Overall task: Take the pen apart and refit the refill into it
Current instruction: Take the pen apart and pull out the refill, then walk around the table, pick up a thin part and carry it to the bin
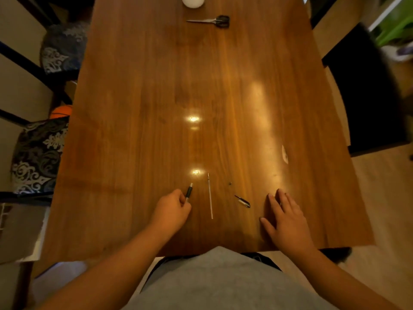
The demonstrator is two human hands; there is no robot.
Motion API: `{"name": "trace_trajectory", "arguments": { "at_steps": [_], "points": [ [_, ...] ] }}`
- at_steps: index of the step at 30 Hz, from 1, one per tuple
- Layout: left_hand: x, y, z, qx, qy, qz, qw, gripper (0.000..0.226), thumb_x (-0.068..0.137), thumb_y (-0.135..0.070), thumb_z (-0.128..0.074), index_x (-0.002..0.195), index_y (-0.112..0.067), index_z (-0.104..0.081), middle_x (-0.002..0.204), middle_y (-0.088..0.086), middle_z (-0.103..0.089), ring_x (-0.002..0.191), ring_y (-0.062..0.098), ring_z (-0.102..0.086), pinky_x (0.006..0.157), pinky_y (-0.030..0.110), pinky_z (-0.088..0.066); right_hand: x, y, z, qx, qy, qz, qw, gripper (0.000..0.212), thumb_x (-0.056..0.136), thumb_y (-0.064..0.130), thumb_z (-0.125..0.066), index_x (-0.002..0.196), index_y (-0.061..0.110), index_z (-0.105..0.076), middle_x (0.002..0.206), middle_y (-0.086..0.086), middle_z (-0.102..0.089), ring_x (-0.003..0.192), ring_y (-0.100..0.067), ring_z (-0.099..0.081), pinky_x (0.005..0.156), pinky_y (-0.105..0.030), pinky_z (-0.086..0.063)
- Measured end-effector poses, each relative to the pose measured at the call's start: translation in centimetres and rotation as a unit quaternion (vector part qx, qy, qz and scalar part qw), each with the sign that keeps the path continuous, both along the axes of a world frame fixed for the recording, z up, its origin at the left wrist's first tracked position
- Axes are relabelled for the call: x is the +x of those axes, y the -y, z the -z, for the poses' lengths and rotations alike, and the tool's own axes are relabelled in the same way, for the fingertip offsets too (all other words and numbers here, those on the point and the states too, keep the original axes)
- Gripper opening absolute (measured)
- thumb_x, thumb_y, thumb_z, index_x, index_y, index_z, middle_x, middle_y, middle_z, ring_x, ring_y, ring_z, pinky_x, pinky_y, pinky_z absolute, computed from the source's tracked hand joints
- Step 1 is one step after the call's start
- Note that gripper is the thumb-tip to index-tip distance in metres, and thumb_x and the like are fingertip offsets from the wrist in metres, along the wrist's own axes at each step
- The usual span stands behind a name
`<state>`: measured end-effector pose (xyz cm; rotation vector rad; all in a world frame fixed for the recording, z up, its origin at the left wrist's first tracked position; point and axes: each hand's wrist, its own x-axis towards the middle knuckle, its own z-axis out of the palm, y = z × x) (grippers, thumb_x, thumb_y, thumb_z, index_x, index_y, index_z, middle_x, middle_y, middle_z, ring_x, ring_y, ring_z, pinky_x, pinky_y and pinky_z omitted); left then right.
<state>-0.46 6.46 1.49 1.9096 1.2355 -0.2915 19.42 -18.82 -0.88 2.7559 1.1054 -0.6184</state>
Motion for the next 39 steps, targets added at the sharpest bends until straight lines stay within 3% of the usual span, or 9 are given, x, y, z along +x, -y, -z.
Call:
{"name": "trace_trajectory", "arguments": {
  "at_steps": [8,15,23,26,28,30,32,35,39],
  "points": [
    [1.5,-0.3,0.6,0.053,-0.013,0.037,0.998,0.015,0.091,-0.033,-0.057,0.080,-0.023,-0.055,0.068,0.000,-0.064,0.059,0.017,-0.063,0.057,0.042,-0.058,-0.3,0.0,0.3,0.020,-0.002,0.009,1.000,0.073,0.091,0.062,-0.036,0.153,0.028,-0.018,0.164,-0.005,-0.010,0.149,-0.026,-0.010,0.118,-0.044,-0.015],
    [1.4,-0.4,0.9,0.065,-0.012,0.061,0.996,0.016,0.090,-0.035,-0.059,0.081,-0.022,-0.056,0.067,0.000,-0.063,0.060,0.016,-0.061,0.059,0.040,-0.057,-0.4,0.1,0.4,0.018,-0.011,0.013,1.000,0.073,0.092,0.061,-0.036,0.153,0.028,-0.014,0.164,-0.005,-0.007,0.150,-0.026,-0.007,0.119,-0.045,-0.012],
    [-0.4,-0.4,1.0,0.057,0.017,0.069,0.996,0.019,0.090,-0.042,-0.057,0.080,-0.026,-0.056,0.062,-0.002,-0.063,0.056,0.012,-0.061,0.049,0.032,-0.051,-0.8,-0.2,0.3,0.037,0.000,0.027,0.999,0.072,0.092,0.060,-0.038,0.153,0.029,-0.016,0.164,-0.004,-0.009,0.150,-0.025,-0.005,0.118,-0.044,-0.008],
    [-2.1,0.1,0.8,0.048,0.018,0.093,0.994,0.018,0.090,-0.043,-0.057,0.079,-0.029,-0.056,0.061,-0.003,-0.062,0.054,0.011,-0.060,0.047,0.029,-0.049,-1.1,-0.3,-0.5,0.061,-0.022,0.050,0.997,0.069,0.092,0.053,-0.046,0.151,0.026,-0.026,0.162,-0.003,-0.018,0.149,-0.024,-0.013,0.118,-0.045,-0.016],
    [-3.6,1.0,0.7,0.020,0.018,0.123,0.992,0.017,0.090,-0.043,-0.057,0.081,-0.028,-0.059,0.064,-0.002,-0.064,0.057,0.011,-0.061,0.052,0.032,-0.053,-2.3,0.2,-1.3,0.132,-0.053,0.132,0.981,0.059,0.091,0.045,-0.054,0.143,0.022,-0.040,0.152,-0.004,-0.038,0.139,-0.024,-0.035,0.111,-0.043,-0.034],
    [-5.1,2.2,0.7,-0.026,0.017,0.177,0.984,0.016,0.090,-0.043,-0.057,0.083,-0.029,-0.062,0.069,-0.004,-0.066,0.062,0.008,-0.062,0.058,0.032,-0.056,-4.3,1.3,-2.2,0.219,-0.083,0.240,0.942,0.045,0.091,0.039,-0.056,0.132,0.021,-0.050,0.130,-0.001,-0.055,0.115,-0.016,-0.053,0.094,-0.035,-0.048],
    [-6.4,3.7,0.9,-0.075,-0.001,0.256,0.964,0.016,0.090,-0.044,-0.057,0.087,-0.030,-0.064,0.077,-0.008,-0.068,0.067,0.004,-0.063,0.061,0.028,-0.055,-6.8,2.9,-2.7,0.263,-0.105,0.310,0.908,0.032,0.091,0.034,-0.057,0.120,0.021,-0.059,0.108,0.006,-0.062,0.092,-0.004,-0.058,0.077,-0.022,-0.048],
    [-7.6,6.3,1.7,-0.149,-0.038,0.347,0.925,0.016,0.090,-0.042,-0.056,0.088,-0.029,-0.064,0.083,-0.011,-0.067,0.071,0.003,-0.060,0.062,0.022,-0.048,-10.8,6.8,-2.0,0.242,-0.173,0.355,0.886,0.011,0.092,0.026,-0.060,0.100,0.021,-0.066,0.089,0.009,-0.063,0.082,-0.001,-0.059,0.065,-0.015,-0.040],
    [-7.8,9.8,3.6,-0.139,-0.092,0.412,0.896,0.016,0.091,-0.038,-0.054,0.077,-0.030,-0.056,0.081,-0.003,-0.063,0.075,0.014,-0.059,0.063,0.029,-0.043,-15.2,13.9,0.0,0.158,-0.307,0.424,0.837,0.012,0.093,0.024,-0.060,0.097,0.015,-0.067,0.097,-0.006,-0.069,0.082,-0.017,-0.065,0.062,-0.022,-0.045]
  ]
}}
